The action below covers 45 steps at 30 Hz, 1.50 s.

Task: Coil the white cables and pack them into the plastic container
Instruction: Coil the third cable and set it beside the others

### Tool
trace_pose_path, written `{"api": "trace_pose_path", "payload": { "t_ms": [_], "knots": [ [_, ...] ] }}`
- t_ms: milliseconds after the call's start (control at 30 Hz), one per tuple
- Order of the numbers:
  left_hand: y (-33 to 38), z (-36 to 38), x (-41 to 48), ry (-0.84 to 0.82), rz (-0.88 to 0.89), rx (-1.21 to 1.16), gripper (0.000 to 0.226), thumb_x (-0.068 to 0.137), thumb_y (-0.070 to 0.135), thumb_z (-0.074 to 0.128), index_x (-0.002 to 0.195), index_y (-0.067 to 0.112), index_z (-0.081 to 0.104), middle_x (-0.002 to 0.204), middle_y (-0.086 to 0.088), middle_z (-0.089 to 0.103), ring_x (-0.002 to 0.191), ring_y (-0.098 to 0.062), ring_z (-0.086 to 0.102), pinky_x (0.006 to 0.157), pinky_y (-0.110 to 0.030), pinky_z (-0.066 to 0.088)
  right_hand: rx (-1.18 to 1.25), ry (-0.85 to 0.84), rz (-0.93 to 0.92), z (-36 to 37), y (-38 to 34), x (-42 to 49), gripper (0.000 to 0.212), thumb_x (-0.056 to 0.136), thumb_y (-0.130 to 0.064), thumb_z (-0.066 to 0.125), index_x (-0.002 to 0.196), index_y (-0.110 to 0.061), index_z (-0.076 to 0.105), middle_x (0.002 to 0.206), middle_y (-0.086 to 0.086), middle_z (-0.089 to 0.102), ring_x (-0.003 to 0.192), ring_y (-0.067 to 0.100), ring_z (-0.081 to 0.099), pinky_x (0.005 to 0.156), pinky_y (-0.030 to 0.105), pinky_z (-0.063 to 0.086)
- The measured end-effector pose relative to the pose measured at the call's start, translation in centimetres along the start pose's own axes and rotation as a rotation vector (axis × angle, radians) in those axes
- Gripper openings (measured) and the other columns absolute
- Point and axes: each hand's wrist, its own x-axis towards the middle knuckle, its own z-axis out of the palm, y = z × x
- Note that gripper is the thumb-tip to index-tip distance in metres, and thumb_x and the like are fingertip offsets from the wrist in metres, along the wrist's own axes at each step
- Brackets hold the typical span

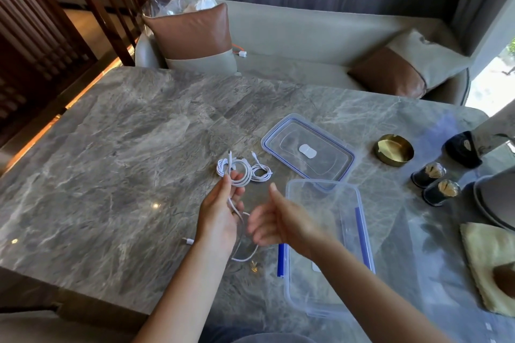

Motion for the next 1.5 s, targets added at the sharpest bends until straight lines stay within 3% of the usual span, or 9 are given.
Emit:
{"api": "trace_pose_path", "payload": {
  "t_ms": [200, 467, 567, 700, 833, 1000, 1300, 1400, 1500],
  "knots": [
    [0.2, 0.6, -0.6, 0.034, 0.124, -0.011, 0.020, 0.093, 0.020, 0.051, 0.083, 0.019, 0.068, 0.080, 0.008, 0.067, 0.072, -0.004, 0.056, 0.069, -0.017, 0.045, 0.194, 0.099, 0.061, 1.7, 1.5, 0.0, 0.054, 0.092, -0.056, 0.040, 0.085, -0.018, 0.076, 0.096, 0.003, 0.076, 0.089, 0.012, 0.072, 0.070, 0.027, 0.056],
    [-0.7, -0.5, -0.8, 0.018, 0.232, 0.143, 0.022, 0.094, 0.012, 0.048, 0.084, 0.016, 0.068, 0.083, 0.003, 0.070, 0.069, -0.004, 0.059, 0.059, -0.020, 0.053, 0.743, 0.129, 0.120, 4.6, 1.5, 0.1, 0.022, 0.097, -0.023, 0.046, 0.095, -0.016, 0.067, 0.073, -0.006, 0.071, 0.074, 0.006, 0.066, 0.063, 0.019, 0.056],
    [-0.9, -1.7, -0.5, -0.014, 0.382, 0.378, 0.022, 0.094, 0.012, 0.048, 0.083, 0.016, 0.067, 0.088, -0.003, 0.071, 0.085, -0.016, 0.065, 0.084, -0.036, 0.050, 0.528, 0.222, -0.173, 4.3, 1.7, 0.1, 0.027, 0.098, -0.013, 0.043, 0.114, -0.009, 0.064, 0.074, -0.006, 0.060, 0.072, 0.003, 0.061, 0.066, 0.018, 0.055],
    [-0.4, -2.9, -0.4, -0.140, 0.554, 0.702, 0.029, 0.092, 0.013, 0.050, 0.089, 0.034, 0.070, 0.084, 0.009, 0.073, 0.083, -0.008, 0.067, 0.080, -0.028, 0.052, 0.156, 0.256, -0.412, 3.5, 1.0, -0.9, 0.027, 0.100, -0.014, 0.038, 0.105, -0.015, 0.065, 0.079, -0.005, 0.063, 0.072, 0.003, 0.063, 0.063, 0.021, 0.055],
    [0.5, -3.6, -0.3, -0.246, 0.540, 0.879, 0.037, 0.091, 0.009, 0.053, 0.081, 0.042, 0.068, 0.081, 0.013, 0.073, 0.074, -0.001, 0.064, 0.072, -0.028, 0.052, -0.317, 0.263, -0.496, 2.1, -0.5, -1.5, 0.025, 0.098, -0.009, 0.043, 0.086, -0.020, 0.063, 0.087, 0.001, 0.049, 0.069, 0.009, 0.056, 0.065, 0.026, 0.056],
    [1.2, -3.6, -1.0, -0.348, 0.648, 1.153, 0.022, 0.088, 0.009, 0.057, 0.088, 0.026, 0.071, 0.078, 0.008, 0.072, 0.072, 0.000, 0.062, 0.069, -0.018, 0.046, -0.701, 0.086, -0.416, 0.2, -2.2, -1.8, 0.020, 0.091, -0.005, 0.055, 0.107, -0.009, 0.066, 0.076, 0.015, 0.065, 0.060, 0.014, 0.059, 0.065, 0.030, 0.056],
    [2.2, -3.0, -1.5, -0.271, 0.819, 1.214, 0.067, 0.083, 0.010, 0.065, 0.140, 0.028, 0.035, 0.119, 0.005, 0.054, 0.094, -0.001, 0.053, 0.084, -0.021, 0.049, -0.536, -0.009, -0.369, 0.4, -2.6, -1.9, 0.039, 0.087, 0.006, 0.058, 0.069, -0.029, 0.063, 0.064, -0.005, 0.058, 0.055, 0.002, 0.060, 0.063, 0.023, 0.059],
    [3.5, -2.9, -1.3, -0.444, 0.971, 1.492, 0.093, 0.079, 0.016, 0.069, 0.146, 0.036, 0.008, 0.156, 0.013, 0.005, 0.140, -0.013, 0.016, 0.112, -0.033, 0.022, -0.588, -0.099, -0.286, -0.1, -2.9, -2.0, 0.009, 0.088, 0.005, 0.057, 0.089, 0.000, 0.064, 0.072, 0.010, 0.058, 0.054, 0.002, 0.061, 0.059, 0.016, 0.055],
    [4.1, -2.4, -1.2, -0.642, 1.041, 1.745, 0.079, 0.082, 0.026, 0.065, 0.145, 0.035, 0.020, 0.158, 0.015, 0.004, 0.145, -0.009, -0.008, 0.117, -0.038, 0.000, -0.652, -0.188, -0.215, -0.8, -3.9, -2.2, 0.011, 0.088, 0.001, 0.059, 0.098, 0.005, 0.063, 0.079, 0.016, 0.061, 0.059, 0.006, 0.063, 0.062, 0.019, 0.057]
  ]
}}
